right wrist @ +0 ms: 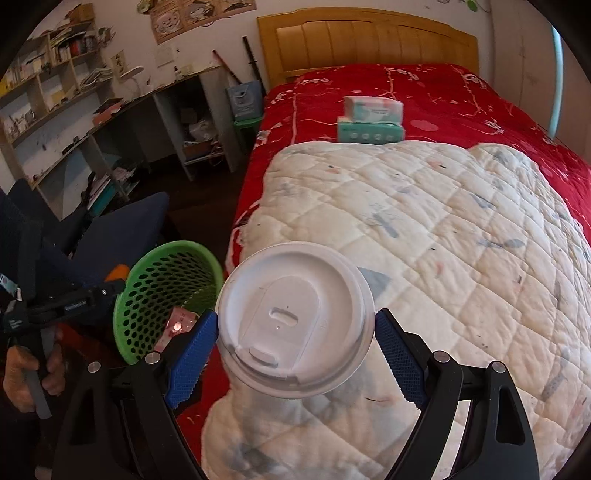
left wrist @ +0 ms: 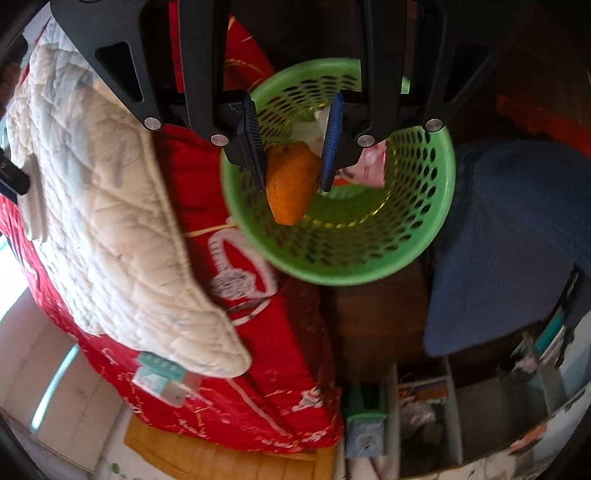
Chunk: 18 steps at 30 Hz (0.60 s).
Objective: Collect trash
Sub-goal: 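Carry lid and peel to the green wastebasket and release both inside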
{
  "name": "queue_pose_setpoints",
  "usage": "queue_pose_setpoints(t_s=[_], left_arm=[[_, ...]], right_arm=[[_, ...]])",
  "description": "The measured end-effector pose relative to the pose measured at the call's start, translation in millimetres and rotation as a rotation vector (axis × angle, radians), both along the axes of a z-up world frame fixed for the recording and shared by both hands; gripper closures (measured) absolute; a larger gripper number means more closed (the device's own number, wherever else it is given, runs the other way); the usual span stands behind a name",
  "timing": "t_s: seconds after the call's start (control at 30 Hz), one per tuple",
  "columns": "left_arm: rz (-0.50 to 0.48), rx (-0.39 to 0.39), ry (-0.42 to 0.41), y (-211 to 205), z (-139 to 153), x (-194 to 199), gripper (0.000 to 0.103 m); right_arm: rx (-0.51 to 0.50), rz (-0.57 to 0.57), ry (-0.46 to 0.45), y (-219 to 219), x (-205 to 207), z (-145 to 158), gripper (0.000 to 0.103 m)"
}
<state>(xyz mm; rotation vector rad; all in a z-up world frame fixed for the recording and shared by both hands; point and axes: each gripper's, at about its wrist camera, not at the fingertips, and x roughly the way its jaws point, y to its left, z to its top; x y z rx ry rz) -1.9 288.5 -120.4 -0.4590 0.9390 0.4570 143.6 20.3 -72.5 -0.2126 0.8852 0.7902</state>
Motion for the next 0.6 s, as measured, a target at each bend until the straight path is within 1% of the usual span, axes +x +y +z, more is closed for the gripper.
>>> queue_pose_setpoints(t_s=[0.03,0.07,0.17,0.27,0.37,0.6], left_arm=[[0.004,-0.005,0.002,1,-3,-3,0.071],[0.012,-0.010,0.010,4,-7,-6,0.067],[0.028,-0.037,0.005,9,-14,-12,0.060],[0.043,-0.045,-0.001,13,-16,-17,0.053],[0.058,-0.052,-0.008,17,-14,-23,0.050],[0.097,-0.051,-0.035,24,-4,-49,0.050]], right_arm=[[-0.001,0.005,0.000,4,-1,0,0.020],[-0.002,0.010,0.001,7,-2,0,0.020],[-0.006,0.027,0.000,16,-7,1,0.020],[-0.009,0.042,0.005,24,-9,-1,0.020],[-0.010,0.060,0.009,32,-11,-3,0.020],[-0.004,0.106,0.025,57,-21,-6,0.020]])
